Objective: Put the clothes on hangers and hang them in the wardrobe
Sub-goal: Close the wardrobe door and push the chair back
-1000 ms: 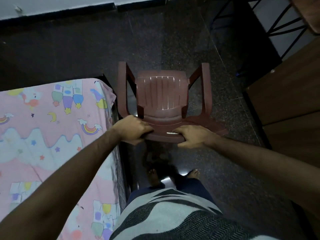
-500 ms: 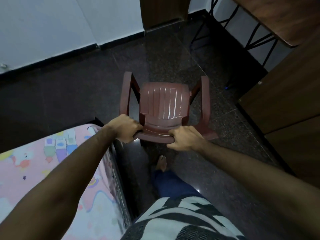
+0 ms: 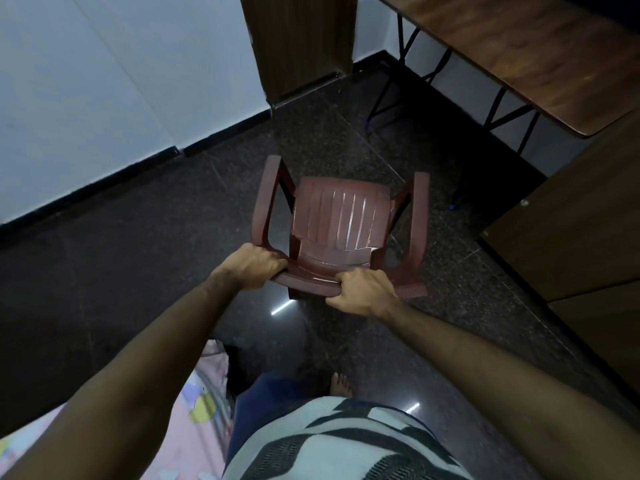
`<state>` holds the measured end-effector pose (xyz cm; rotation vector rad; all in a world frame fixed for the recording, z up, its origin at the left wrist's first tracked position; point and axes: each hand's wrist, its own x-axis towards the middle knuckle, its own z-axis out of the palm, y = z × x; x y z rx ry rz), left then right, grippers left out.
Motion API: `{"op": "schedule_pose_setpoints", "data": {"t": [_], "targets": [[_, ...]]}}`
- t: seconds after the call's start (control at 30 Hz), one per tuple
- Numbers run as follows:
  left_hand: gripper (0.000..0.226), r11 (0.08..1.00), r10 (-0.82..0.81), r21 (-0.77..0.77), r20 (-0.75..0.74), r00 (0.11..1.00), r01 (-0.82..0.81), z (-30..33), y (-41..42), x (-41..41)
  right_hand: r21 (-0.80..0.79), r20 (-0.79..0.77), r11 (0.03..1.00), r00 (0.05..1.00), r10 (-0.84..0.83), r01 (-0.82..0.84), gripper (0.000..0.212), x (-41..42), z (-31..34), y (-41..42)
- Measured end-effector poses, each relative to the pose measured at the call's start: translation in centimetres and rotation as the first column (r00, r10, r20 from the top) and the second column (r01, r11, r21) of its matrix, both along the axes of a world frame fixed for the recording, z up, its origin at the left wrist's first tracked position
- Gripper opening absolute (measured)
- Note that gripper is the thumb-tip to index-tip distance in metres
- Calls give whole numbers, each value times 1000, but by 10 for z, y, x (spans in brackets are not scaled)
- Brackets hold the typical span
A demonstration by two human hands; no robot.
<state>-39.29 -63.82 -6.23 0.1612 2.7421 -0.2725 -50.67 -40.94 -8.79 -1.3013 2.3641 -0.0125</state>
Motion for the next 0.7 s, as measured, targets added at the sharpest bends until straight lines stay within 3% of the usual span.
{"op": "schedule_pose_setpoints", "data": {"t": [0.3,0.7], "targets": [[26,987,-153,36,-41,987,155,-28,-115,-114,1,-75,990,987,-144,144,56,-83,0,-83],[31,945,-323,50,-31,946,324,-47,-257,-263,23,-105,919,916,-388,393,66,-174,2,-212]]}}
